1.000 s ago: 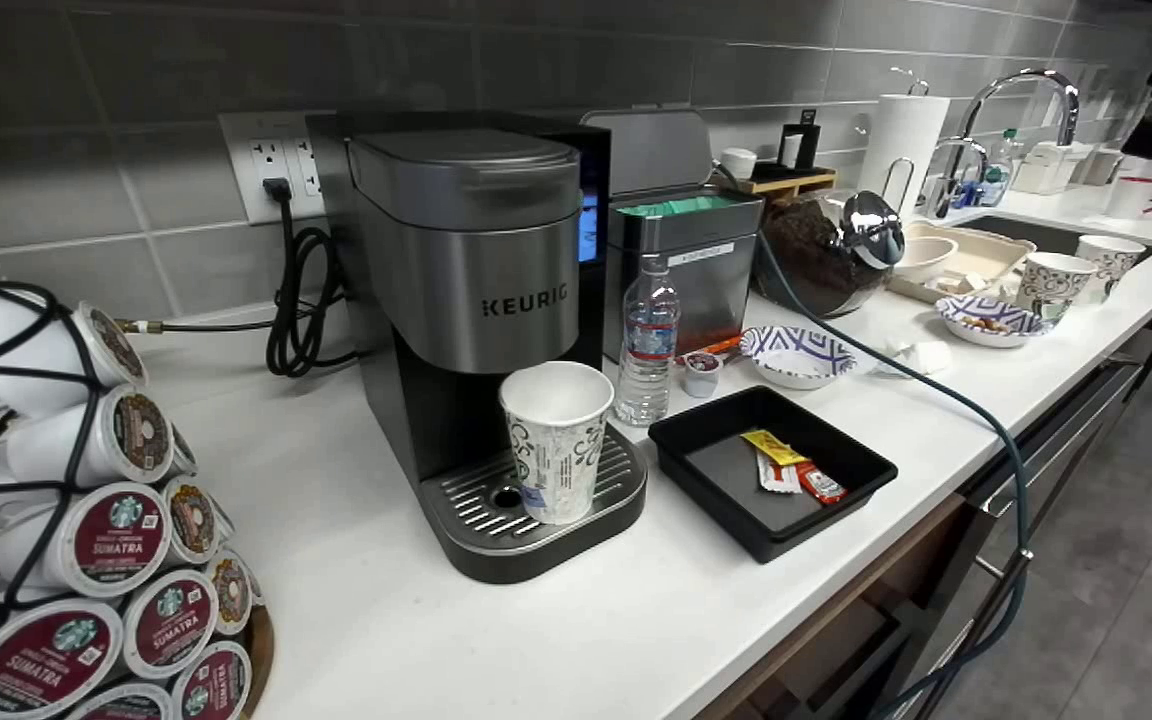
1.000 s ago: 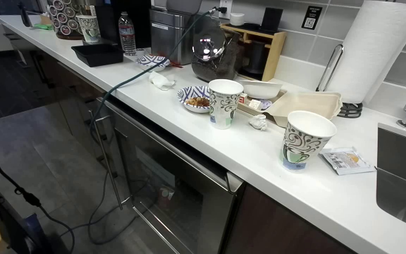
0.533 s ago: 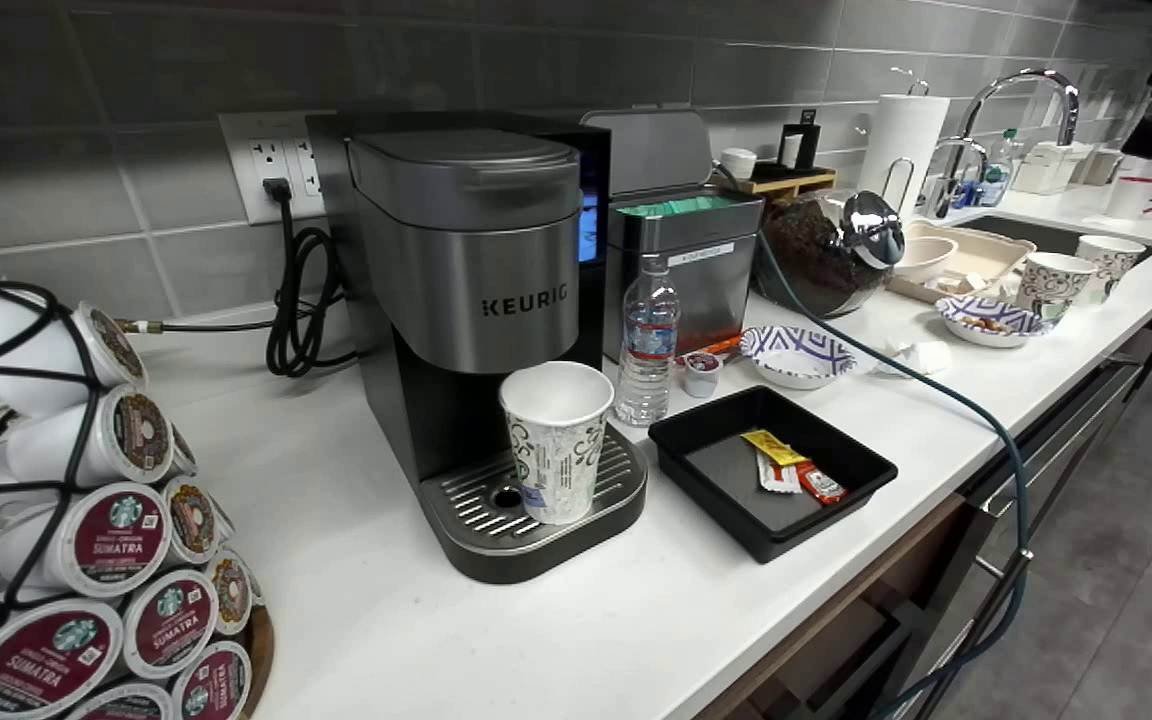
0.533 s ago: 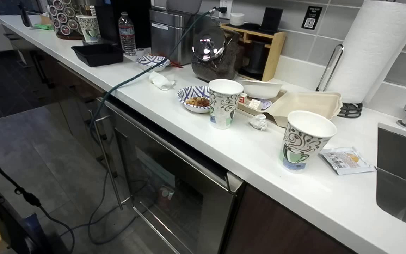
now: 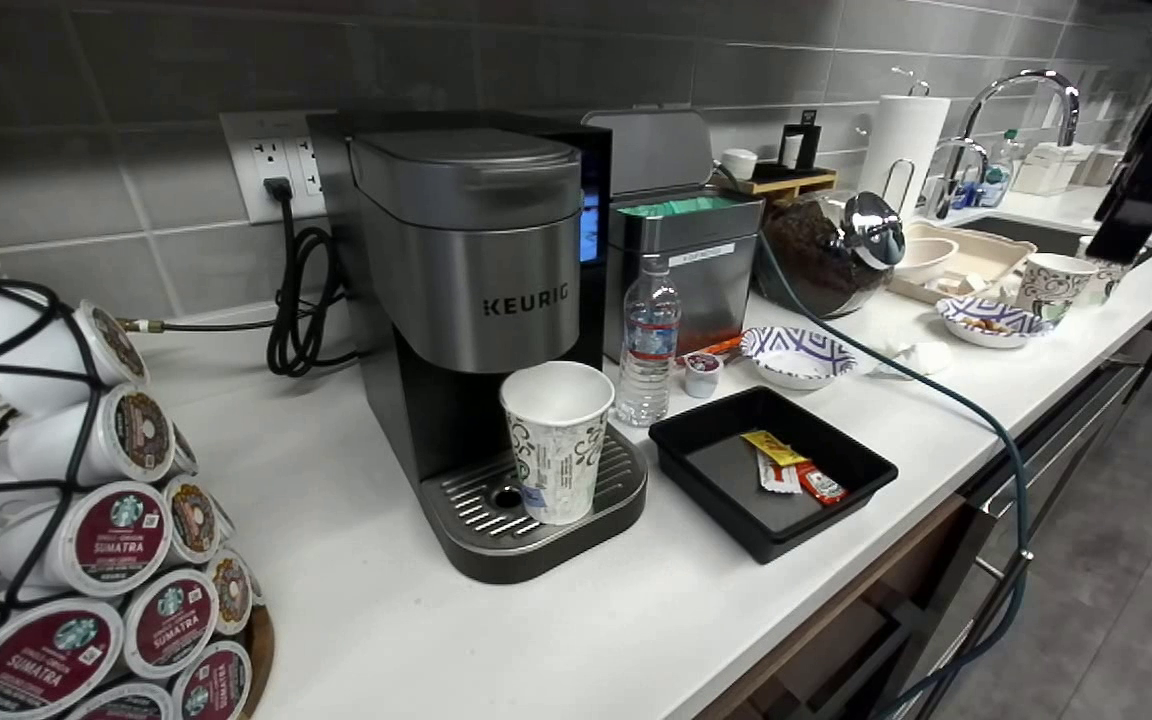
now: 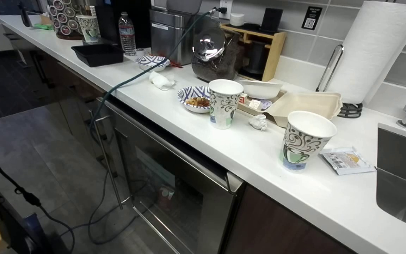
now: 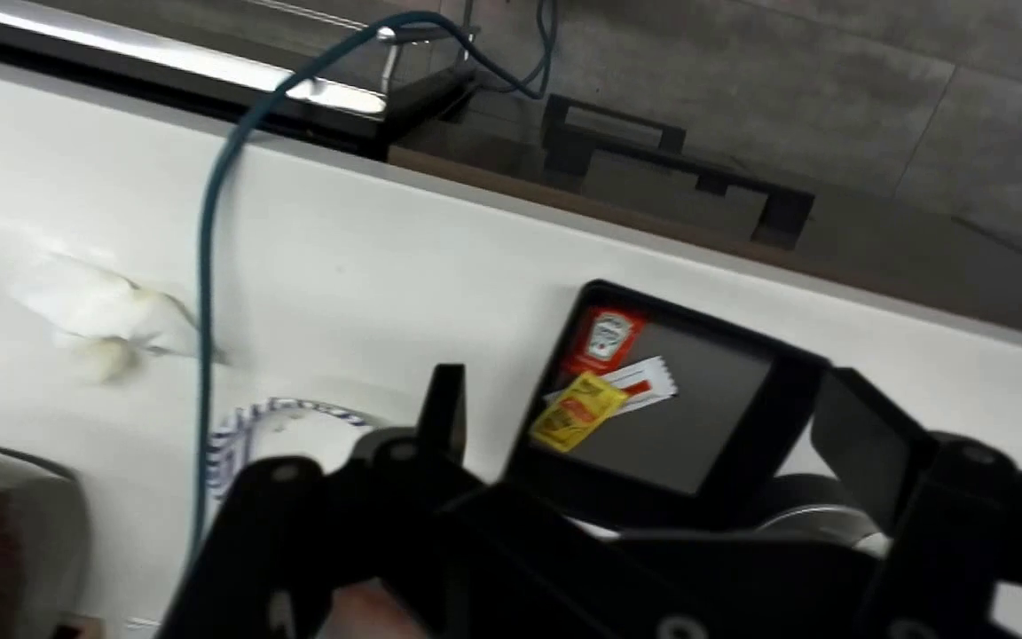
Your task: Remove a stachet from the black container
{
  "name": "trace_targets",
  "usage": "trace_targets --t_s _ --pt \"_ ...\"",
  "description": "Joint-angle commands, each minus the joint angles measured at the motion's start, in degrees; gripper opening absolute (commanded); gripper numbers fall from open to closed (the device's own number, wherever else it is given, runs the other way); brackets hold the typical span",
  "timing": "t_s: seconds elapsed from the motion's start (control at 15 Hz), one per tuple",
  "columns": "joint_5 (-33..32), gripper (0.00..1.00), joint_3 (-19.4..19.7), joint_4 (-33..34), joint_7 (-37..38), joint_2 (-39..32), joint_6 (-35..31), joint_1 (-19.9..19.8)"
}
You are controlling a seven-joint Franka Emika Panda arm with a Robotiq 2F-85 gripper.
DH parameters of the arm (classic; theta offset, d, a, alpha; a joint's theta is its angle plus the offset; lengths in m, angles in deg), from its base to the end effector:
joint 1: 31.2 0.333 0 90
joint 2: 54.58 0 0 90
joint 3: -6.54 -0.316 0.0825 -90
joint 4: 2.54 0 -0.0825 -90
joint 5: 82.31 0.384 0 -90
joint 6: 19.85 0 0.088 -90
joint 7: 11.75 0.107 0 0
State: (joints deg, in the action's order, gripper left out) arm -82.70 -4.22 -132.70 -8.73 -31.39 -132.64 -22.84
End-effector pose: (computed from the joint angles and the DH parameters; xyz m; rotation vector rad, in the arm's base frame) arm 0.4158 0.1515 0.5220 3.0477 0.4170 0.1666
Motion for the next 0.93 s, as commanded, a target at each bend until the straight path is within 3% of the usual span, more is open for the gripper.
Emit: trace_targets --t_s 0.0,0.07,0.33,0.73,0.87 --pt "-0.9 1.00 -3.6 1.0 -1.2 -4.6 -1.8 3.6" --pt "-0.4 1.00 -2.7 0.0 0.2 -2.0 -0.9 3.0" --pt "-0.5 1.00 -3.6 0.7 -0.1 -4.3 -1.2 4.0" --pt "-8.2 1.00 -7.7 -1.9 9.9 -17.0 -17.9 3.4" --pt "-13.8 1.00 -8.0 -2.4 14.3 -21.7 -24.0 3.4"
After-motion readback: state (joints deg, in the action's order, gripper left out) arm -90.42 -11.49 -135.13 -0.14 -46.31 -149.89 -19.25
